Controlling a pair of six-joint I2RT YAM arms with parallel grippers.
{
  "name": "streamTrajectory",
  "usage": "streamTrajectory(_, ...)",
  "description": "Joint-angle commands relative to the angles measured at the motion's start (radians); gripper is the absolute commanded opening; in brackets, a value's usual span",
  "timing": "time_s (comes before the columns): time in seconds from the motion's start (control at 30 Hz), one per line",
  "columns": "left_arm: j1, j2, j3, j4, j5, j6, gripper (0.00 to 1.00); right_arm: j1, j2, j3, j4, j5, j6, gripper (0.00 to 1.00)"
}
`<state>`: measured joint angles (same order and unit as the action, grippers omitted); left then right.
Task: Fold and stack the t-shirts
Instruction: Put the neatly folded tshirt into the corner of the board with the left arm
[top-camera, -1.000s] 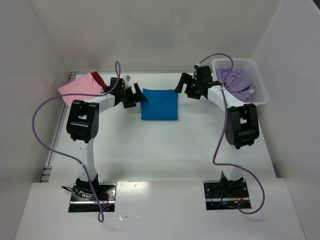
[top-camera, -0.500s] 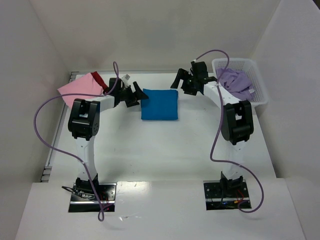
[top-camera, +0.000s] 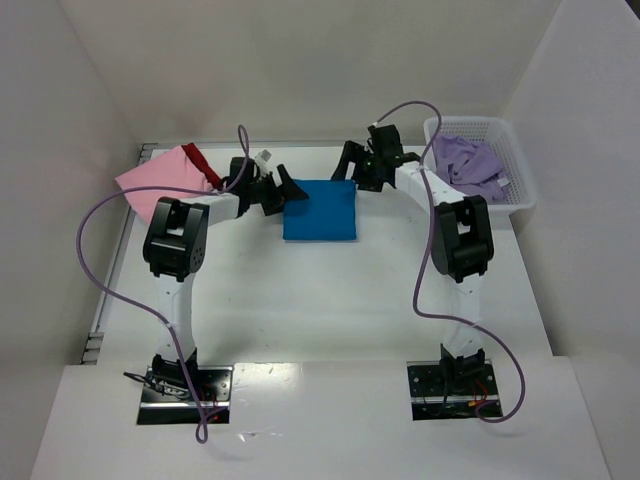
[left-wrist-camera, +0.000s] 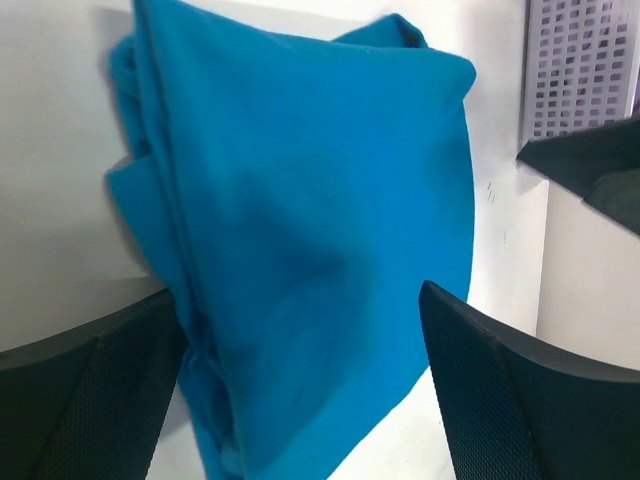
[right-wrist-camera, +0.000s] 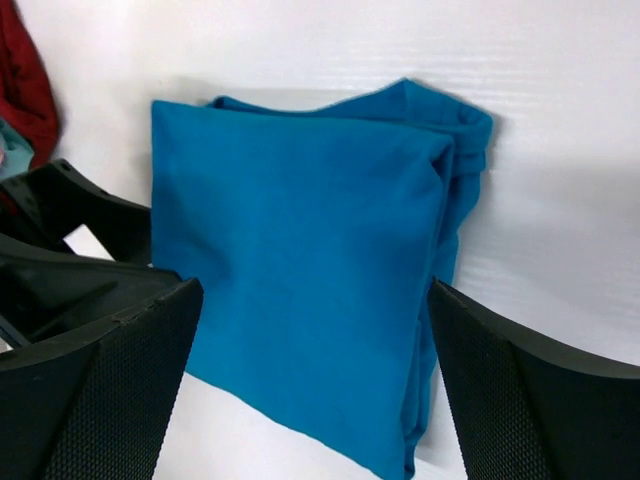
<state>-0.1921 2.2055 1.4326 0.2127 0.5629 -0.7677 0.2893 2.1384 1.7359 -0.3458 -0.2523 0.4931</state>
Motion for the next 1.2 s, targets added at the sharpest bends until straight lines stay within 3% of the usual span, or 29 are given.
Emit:
streamTrajectory(0.0,-0.029,0.063,-0.046,-0.105,-0.044,-0.01,1.0,0.011,0.044,0.085,0.025,-0.025,-0.024,0.97)
streamTrajectory(0.13,-0.029,0.05,-0.055,-0.116,-0.054,-0.03,1.0,0.03,0.087,0.119,0.013,-0.035,-0.059,0.91)
streamTrajectory(0.5,-0.006,-0.003,-0.127,-0.107,-0.069,-0.061,1.0,0.05,0.107,0.119,-0.016,0.007,-0.1,0.48)
streamTrajectory(0.8,0.035,-0.038,-0.159,-0.156,-0.066,-0.013,1.0,0.05,0.179,0.162,-0.058,0.048,-0.12,0.37)
streamTrajectory(1.17,0.057,-0.04,-0.209,-0.156,-0.055,0.001,1.0,0.05,0.239,0.182,-0.088,0.076,-0.12,0.35)
